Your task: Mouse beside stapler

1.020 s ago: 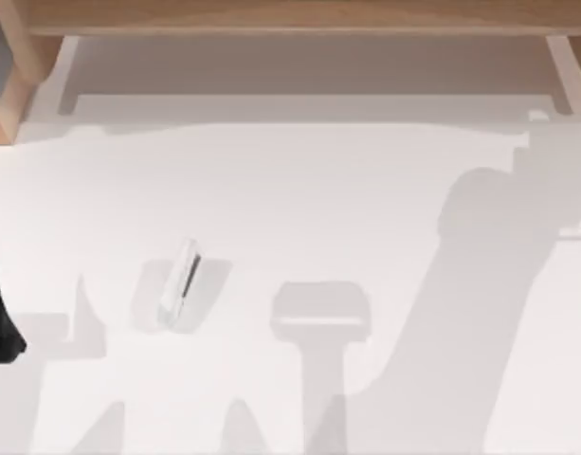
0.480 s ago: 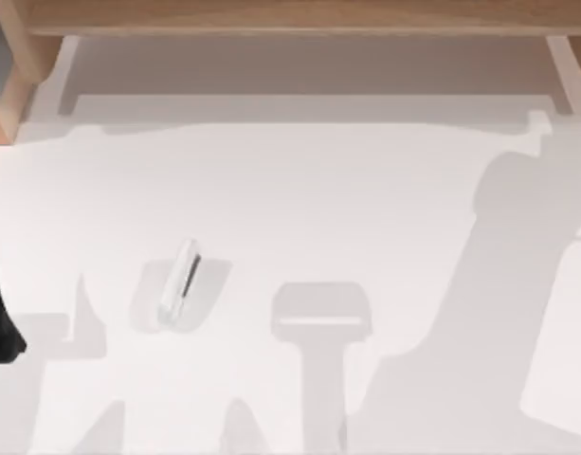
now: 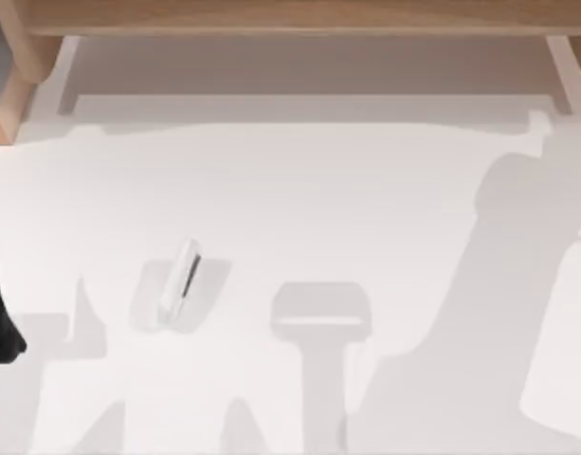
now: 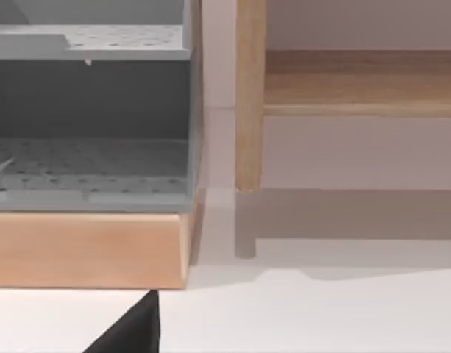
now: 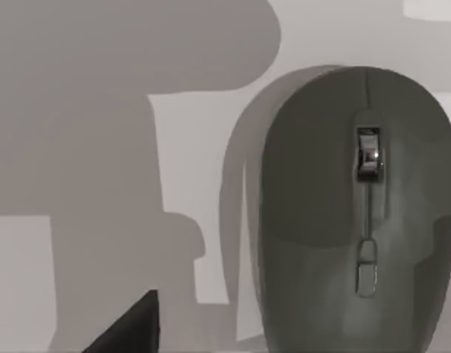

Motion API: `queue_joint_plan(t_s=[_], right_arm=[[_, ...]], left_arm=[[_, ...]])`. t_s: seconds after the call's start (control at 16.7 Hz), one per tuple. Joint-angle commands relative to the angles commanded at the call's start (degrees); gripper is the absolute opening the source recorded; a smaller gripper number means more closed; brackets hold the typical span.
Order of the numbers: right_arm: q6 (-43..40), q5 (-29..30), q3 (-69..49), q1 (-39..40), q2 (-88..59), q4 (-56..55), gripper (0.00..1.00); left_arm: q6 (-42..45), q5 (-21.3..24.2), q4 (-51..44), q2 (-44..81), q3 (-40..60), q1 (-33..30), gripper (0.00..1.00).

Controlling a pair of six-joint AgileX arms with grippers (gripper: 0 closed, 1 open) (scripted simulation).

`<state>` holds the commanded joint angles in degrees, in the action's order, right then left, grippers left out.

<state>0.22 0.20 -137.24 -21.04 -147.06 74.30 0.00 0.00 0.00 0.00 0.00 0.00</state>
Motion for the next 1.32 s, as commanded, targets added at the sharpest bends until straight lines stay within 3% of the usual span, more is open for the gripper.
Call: queue_joint_plan(t_s=[0.96, 1.32], right_arm=[[0.4, 0.1, 3.4, 0.4, -1.5, -4.9, 1.00], [0.4, 0.1, 3.4, 0.4, -1.5, -4.9, 0.55]], left_arm=[[0.0, 0.0, 0.0, 0.0, 0.0, 0.0, 1.00], [0.0, 0.0, 0.0, 0.0, 0.0, 0.0, 1.00]])
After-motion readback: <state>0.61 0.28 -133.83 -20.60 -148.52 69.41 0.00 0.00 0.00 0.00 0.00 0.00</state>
